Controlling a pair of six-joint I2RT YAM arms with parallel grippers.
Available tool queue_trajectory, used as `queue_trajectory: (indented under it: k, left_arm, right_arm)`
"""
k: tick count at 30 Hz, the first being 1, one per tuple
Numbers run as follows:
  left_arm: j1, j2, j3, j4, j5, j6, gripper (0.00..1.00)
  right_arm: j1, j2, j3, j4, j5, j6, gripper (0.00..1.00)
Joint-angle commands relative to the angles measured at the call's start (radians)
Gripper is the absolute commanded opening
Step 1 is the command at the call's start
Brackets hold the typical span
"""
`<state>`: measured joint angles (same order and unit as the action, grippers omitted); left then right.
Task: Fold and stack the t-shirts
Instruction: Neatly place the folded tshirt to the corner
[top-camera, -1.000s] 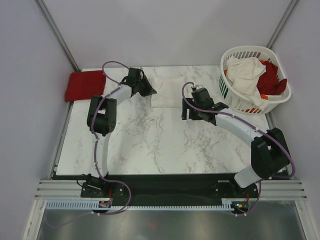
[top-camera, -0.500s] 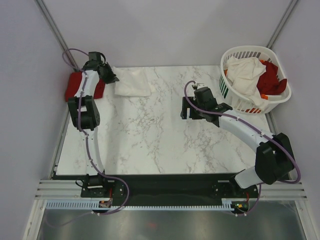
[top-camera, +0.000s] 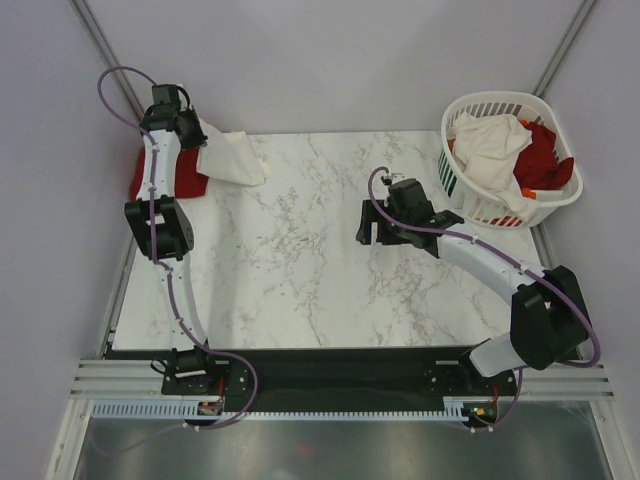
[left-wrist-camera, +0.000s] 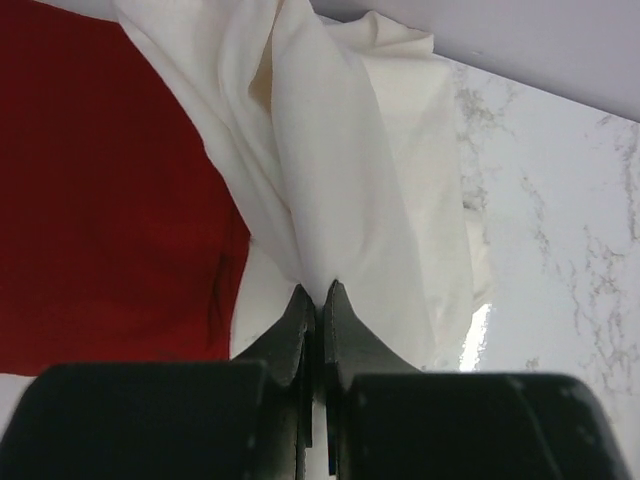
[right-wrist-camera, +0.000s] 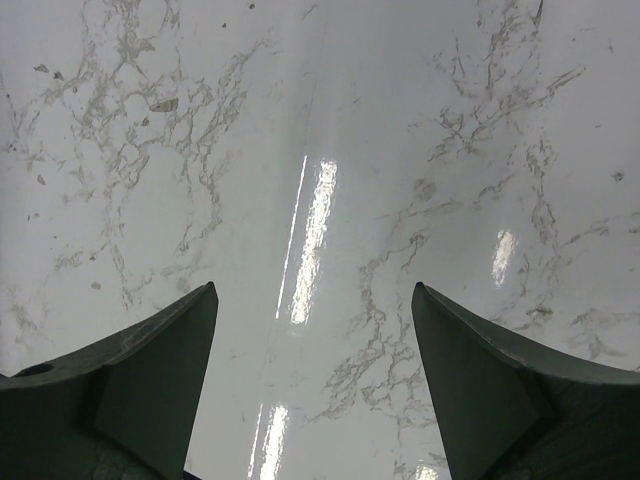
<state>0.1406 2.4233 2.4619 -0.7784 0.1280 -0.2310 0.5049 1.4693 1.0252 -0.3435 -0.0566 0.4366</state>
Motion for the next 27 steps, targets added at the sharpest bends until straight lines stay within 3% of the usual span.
queue_trajectory:
  k: [1, 6, 19, 24, 27]
  left_arm:
    - [0.037, -0.036, 0.062, 0.001, -0.096, 0.133, 0.03]
    - [0.129, -0.017, 0.092, 0.01, 0.013, 0.058, 0.02]
    - [0.206, -0.006, 0.117, 0.105, 0.015, 0.019, 0.02]
    - [0.234, 0.003, 0.115, 0.11, -0.014, 0.013, 0.02]
    - [0.244, 0.01, 0.095, 0.11, -0.102, 0.021, 0.02]
  right_arm:
    - [0.004, -0.027, -0.002, 0.049, -0.032, 0.013, 0.87]
    - [0.004, -0.014, -0.01, 0.061, -0.041, 0.019, 0.87]
    - [0.004, -0.003, -0.02, 0.07, -0.037, 0.021, 0.87]
    - [0.004, 0.011, -0.022, 0.069, -0.037, 0.019, 0.87]
    - [0.006, 0.02, -0.02, 0.072, -0.037, 0.019, 0.87]
